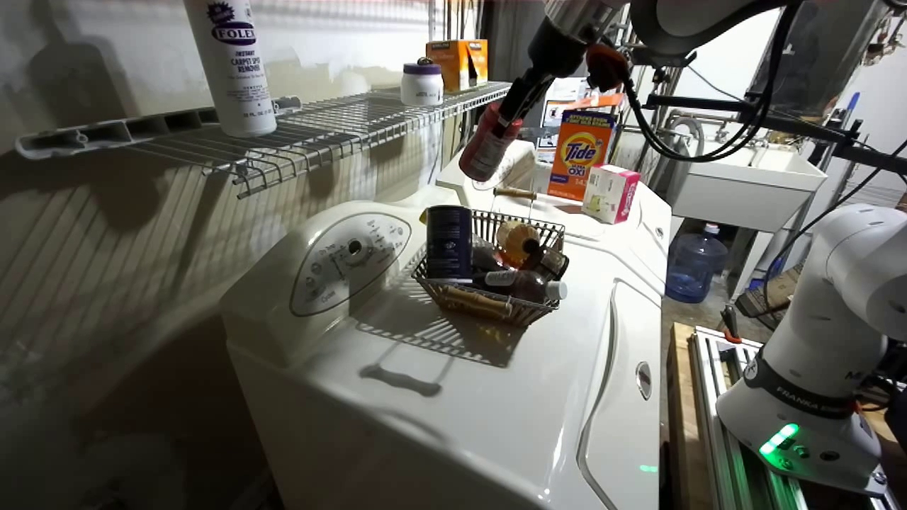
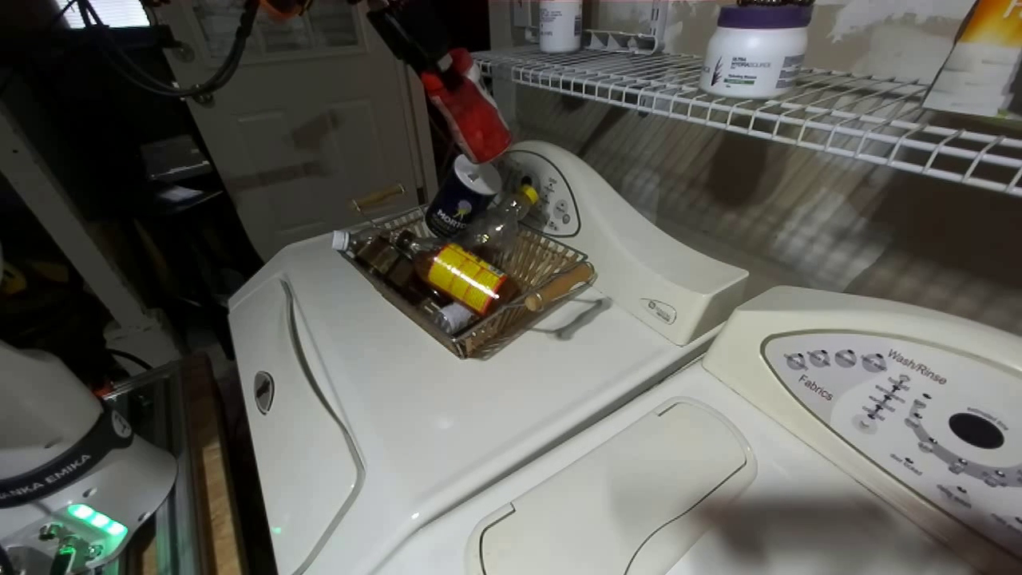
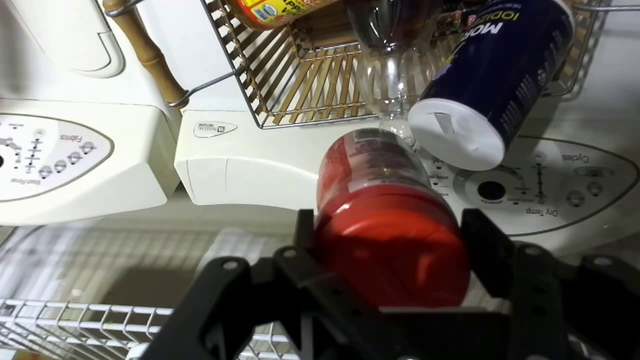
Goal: Pick up the red and white bottle from the tray and put it on the shelf
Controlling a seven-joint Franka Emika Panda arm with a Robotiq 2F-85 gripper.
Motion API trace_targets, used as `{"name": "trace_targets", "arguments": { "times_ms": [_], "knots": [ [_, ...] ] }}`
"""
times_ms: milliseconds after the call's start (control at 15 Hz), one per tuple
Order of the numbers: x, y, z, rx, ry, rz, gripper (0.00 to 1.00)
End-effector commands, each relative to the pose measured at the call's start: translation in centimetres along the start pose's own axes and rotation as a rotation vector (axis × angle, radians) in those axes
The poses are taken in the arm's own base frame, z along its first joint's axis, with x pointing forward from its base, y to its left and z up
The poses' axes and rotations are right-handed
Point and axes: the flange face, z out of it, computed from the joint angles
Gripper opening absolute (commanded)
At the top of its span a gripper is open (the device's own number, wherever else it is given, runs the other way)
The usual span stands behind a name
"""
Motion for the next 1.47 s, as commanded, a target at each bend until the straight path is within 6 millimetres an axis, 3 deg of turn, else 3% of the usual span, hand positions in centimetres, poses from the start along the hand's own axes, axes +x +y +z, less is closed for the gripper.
{"name": "trace_targets", "arguments": {
  "times_ms": [0,333,667,933,1400],
  "knots": [
    [0.7,-0.8,-1.6,-0.008,0.035,-0.040,0.49],
    [3.2,-3.5,-6.1,-0.042,0.114,-0.199,0.49],
    [7.7,-4.5,-9.0,-0.062,0.184,-0.305,0.49],
    [12.3,-5.5,-8.8,-0.053,0.191,-0.376,0.49],
    [19.0,-7.5,-5.4,-0.006,0.158,-0.427,0.49]
  ]
}}
